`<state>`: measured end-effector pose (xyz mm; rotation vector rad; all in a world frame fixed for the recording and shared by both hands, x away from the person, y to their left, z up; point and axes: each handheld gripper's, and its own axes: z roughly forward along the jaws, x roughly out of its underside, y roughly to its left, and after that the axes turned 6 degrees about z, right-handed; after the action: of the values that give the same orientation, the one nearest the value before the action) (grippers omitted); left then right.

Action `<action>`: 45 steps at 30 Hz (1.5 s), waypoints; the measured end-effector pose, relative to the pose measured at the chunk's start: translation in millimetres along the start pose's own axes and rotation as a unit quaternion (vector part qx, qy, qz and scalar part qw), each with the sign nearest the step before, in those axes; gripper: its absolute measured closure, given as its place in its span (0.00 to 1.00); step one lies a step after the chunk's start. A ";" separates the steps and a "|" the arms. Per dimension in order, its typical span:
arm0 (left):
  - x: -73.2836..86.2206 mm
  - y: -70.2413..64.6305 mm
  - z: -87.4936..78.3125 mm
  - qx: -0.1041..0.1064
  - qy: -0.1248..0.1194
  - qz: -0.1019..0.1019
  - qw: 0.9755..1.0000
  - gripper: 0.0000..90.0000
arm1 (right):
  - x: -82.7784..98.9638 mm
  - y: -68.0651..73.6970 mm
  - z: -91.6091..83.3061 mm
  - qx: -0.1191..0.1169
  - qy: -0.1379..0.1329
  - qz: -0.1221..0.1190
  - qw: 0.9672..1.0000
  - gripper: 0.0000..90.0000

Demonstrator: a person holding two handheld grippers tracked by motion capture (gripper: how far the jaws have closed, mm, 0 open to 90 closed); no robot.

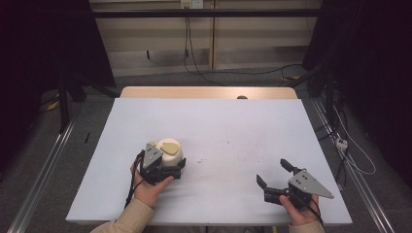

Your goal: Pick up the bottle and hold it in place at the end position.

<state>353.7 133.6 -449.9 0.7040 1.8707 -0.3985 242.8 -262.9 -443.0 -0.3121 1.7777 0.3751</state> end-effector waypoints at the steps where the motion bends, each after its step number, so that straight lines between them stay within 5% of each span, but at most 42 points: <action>1: 0.0 -0.3 0.9 -0.001 0.001 0.002 1.000 0.03 | 0.1 0.1 0.2 0.000 0.000 0.000 1.000 0.04; 6: -2.7 -0.1 3.6 -0.004 0.004 -0.016 1.000 0.05 | 0.1 0.5 1.0 -0.002 0.001 0.000 1.000 0.04; 25: -7.3 -1.1 5.6 -0.017 -0.023 -0.025 0.999 0.06 | -0.5 0.3 1.7 -0.007 -0.001 -0.002 1.000 0.05; 45: -22.8 -4.5 16.6 0.014 -0.040 -0.023 0.999 0.06 | -0.9 0.7 3.4 -0.011 -0.002 -0.003 1.000 0.05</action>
<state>369.1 114.2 -435.8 0.6545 1.8118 -0.4769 245.7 -260.9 -442.8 -0.3313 1.7704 0.3906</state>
